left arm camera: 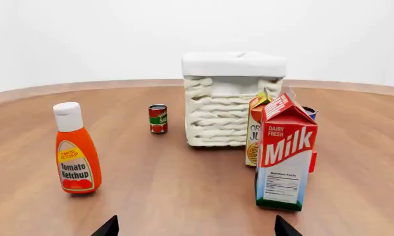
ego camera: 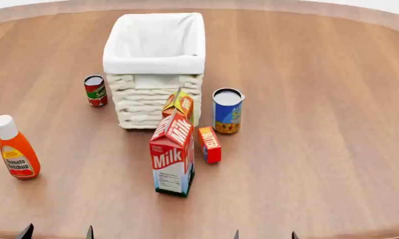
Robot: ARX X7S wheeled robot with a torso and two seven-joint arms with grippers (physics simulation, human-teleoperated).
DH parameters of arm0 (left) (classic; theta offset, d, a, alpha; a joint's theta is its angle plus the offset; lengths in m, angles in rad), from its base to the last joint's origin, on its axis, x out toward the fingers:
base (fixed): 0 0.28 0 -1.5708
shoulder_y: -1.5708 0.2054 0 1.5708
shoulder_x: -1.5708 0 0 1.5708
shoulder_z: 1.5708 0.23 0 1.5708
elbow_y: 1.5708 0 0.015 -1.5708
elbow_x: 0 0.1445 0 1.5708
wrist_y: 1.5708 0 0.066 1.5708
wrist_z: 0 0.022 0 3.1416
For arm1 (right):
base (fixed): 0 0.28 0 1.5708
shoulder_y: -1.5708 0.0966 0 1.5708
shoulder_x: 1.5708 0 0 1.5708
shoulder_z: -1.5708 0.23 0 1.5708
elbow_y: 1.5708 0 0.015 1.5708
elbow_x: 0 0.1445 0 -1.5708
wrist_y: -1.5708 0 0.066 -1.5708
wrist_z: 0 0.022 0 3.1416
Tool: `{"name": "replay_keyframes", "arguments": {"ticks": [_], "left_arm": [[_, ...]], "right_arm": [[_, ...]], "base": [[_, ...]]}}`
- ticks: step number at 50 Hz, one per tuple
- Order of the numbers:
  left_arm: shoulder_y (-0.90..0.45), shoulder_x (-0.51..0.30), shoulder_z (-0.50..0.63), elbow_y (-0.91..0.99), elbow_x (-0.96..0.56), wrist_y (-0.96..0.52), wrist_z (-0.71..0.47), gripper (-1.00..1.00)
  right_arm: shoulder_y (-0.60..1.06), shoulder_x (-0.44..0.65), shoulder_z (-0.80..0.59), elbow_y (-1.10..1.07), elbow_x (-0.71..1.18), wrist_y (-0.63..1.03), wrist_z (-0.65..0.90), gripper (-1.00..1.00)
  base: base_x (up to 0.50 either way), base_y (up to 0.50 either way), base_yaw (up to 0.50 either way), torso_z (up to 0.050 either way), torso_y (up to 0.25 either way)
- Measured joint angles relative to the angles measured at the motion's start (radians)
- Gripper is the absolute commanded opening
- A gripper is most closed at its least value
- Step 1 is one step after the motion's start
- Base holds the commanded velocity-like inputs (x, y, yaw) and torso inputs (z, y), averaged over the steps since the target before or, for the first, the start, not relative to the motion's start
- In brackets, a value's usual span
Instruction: Pick up the butter and put it in the basket.
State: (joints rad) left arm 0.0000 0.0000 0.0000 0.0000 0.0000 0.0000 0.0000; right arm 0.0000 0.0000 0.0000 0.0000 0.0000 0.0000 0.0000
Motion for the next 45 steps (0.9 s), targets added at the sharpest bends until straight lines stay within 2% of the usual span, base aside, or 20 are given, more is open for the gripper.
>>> {"name": "replay_keyframes", "arguments": {"ticks": [13, 33, 45], "left_arm": [[-0.024, -0.017, 0.046, -0.037, -0.028, 0.001, -0.03, 1.0], [-0.106, -0.048, 0.091, -0.144, -0.088, 0.036, -0.079, 1.0], [-0.098, -0.067, 0.114, -0.122, -0.099, 0.043, -0.107, 1.0]], "right_arm": [[0.036, 0.052, -0.046, 0.042, 0.058, 0.004, 0.051, 1.0], [0.095, 0.099, -0.074, 0.114, 0.087, -0.017, 0.079, 1.0], [0.103, 0.106, -0.097, 0.111, 0.095, 0.004, 0.096, 1.0]], "base": [[0.0, 0.0, 0.0, 0.0, 0.0], [0.0, 0.0, 0.5, 0.0, 0.0], [0.0, 0.0, 0.5, 0.0, 0.0]]}}
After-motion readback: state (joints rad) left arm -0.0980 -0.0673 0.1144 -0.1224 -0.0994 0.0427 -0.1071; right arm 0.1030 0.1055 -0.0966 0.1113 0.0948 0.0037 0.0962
